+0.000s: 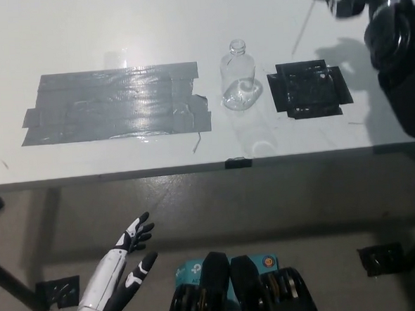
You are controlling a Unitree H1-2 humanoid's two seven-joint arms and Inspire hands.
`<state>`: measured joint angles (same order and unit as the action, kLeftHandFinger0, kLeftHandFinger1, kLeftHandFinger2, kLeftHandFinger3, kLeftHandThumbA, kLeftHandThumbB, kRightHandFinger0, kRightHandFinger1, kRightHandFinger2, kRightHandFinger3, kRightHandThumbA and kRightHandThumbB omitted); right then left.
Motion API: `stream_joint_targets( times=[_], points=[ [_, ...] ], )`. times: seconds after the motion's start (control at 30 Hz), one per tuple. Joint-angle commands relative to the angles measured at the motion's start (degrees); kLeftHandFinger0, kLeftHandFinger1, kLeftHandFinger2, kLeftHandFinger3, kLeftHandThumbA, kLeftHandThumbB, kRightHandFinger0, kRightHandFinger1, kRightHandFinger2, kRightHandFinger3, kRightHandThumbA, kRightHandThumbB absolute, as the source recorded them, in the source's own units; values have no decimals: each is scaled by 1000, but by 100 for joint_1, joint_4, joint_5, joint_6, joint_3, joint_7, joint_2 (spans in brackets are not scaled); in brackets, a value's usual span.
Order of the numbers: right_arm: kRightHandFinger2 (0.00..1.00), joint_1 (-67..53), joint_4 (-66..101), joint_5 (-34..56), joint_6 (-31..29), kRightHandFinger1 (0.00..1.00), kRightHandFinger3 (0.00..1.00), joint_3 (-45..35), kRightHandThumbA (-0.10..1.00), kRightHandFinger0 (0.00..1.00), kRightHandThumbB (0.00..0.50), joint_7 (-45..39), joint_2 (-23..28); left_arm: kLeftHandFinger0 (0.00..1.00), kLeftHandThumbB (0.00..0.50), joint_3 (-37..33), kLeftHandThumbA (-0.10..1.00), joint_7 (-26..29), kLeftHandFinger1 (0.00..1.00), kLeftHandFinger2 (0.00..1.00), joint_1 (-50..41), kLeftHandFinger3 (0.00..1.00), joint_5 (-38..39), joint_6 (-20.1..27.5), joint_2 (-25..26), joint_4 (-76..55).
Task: The robot grabs the black lid of the spray bottle on the desk and places it on the black area of the desk
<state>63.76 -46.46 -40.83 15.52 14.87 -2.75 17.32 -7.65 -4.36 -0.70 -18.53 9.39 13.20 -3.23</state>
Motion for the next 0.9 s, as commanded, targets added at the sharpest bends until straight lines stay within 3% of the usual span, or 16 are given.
stream_joint_targets(
  times=[0.0, 0.1, 0.27, 0.4, 0.43, 0.47, 0.5, 0.53, 0.57, 0.63, 0.67, 0.87],
  points=[
    [789, 229, -551, 261, -367, 469, 475, -49, -100, 22, 215, 566, -141, 861, 44, 89, 1000, 107, 884, 907, 13, 1000, 8, 184, 37, -57],
    [769, 220, -1090, 346, -516, 496, 499, -42, -100, 77, 211, 717, -241, 865, 40, 97, 1000, 113, 884, 911, 41, 1000, -7, 200, 34, -42],
    [595, 175, -1819, 528, -723, 395, 471, -16, -100, 72, 202, 831, -345, 849, 22, 85, 1000, 120, 866, 894, 69, 1000, -51, 293, 48, 10],
    [552, 249, -2133, 634, -857, 432, 624, -1, -14, 187, 180, 881, -335, 856, 10, 101, 1000, 107, 854, 877, 133, 1000, -31, 302, 49, 21],
    [621, 293, -2199, 684, -900, 513, 783, -18, 77, 297, 180, 896, -328, 857, 8, 106, 1000, 117, 853, 874, 149, 1000, -53, 301, 51, 19],
    [902, 342, -2258, 748, -904, 794, 1000, -47, 205, 566, 193, 818, -321, 865, 14, 105, 1000, 101, 855, 873, 149, 1000, -75, 262, 64, 2],
    [1000, 376, -2287, 791, -926, 981, 1000, -52, 315, 774, 212, 726, -300, 864, 15, 108, 1000, 109, 856, 874, 152, 1000, -91, 265, 66, 9],
    [1000, 399, -2288, 866, -913, 1000, 1000, -88, 413, 961, 256, 649, -281, 865, 12, 101, 1000, 100, 858, 881, 156, 1000, -117, 245, 74, 9],
    [1000, 413, -2298, 887, -904, 1000, 1000, -82, 465, 1000, 283, 616, -271, 865, 13, 102, 1000, 101, 858, 882, 156, 1000, -122, 239, 71, 8],
    [1000, 475, -2250, 962, -863, 1000, 1000, -90, 534, 1000, 358, 471, -213, 886, 0, 106, 1000, 66, 849, 875, 178, 1000, -104, 165, 66, -42],
    [1000, 504, -2225, 996, -868, 1000, 1000, -91, 546, 1000, 371, 424, -187, 892, 0, 110, 1000, 50, 849, 880, 189, 1000, -91, 146, 69, -64],
    [1000, 523, -2036, 1009, -832, 1000, 1000, -3, 541, 1000, 355, 460, -87, 940, 0, 114, 1000, 35, 858, 882, 211, 1000, -95, 93, 62, -79]
  ],
)
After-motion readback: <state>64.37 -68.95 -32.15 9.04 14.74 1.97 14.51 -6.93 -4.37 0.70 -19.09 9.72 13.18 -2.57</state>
